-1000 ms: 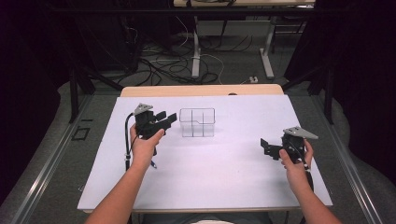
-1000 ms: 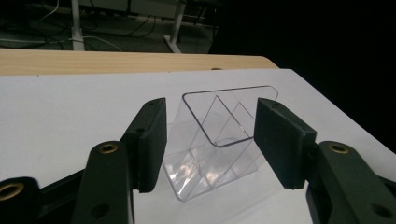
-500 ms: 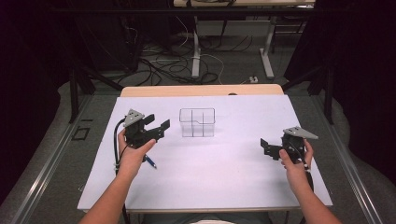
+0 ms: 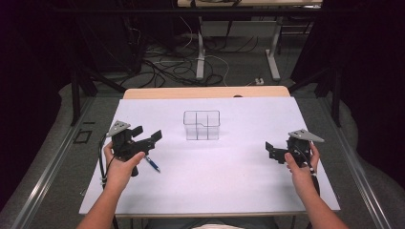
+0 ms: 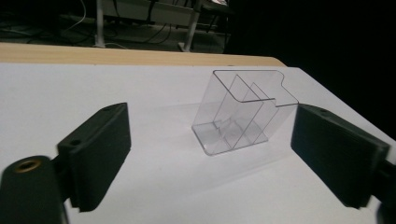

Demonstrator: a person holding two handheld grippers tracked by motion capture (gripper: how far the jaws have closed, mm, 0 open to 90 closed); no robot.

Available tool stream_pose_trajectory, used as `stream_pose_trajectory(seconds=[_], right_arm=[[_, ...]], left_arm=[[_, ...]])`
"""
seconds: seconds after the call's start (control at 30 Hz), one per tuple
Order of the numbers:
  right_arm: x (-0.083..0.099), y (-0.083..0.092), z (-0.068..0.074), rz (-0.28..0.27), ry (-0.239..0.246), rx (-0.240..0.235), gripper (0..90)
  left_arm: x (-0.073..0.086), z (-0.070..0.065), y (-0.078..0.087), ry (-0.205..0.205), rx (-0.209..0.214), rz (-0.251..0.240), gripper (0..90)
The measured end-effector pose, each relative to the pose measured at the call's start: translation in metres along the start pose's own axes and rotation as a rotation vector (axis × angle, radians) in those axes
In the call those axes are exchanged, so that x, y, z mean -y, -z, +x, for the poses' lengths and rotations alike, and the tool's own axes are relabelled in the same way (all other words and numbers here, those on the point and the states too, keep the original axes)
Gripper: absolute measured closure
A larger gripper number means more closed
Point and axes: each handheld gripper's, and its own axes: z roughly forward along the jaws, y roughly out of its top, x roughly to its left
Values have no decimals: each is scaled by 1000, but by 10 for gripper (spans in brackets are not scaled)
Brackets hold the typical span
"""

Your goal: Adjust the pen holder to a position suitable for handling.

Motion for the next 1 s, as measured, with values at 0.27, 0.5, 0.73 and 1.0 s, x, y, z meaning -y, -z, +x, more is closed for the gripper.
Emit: stream_pose_trajectory(seconds=[0.27, 0.5, 0.73, 1.0], right_arm=[[0, 0, 0, -3, 3, -7, 1], [0, 0, 1, -1, 8, -10, 0], [-1, 1, 4, -12, 7, 1, 0], [-3, -2, 14, -34, 25, -34, 0]], left_arm=[[5, 13, 12, 54, -7, -7, 2], [9, 21, 19, 79, -46, -14, 1], [16, 34, 22, 112, -78, -9, 1], [20, 46, 27, 137, -105, -38, 2]])
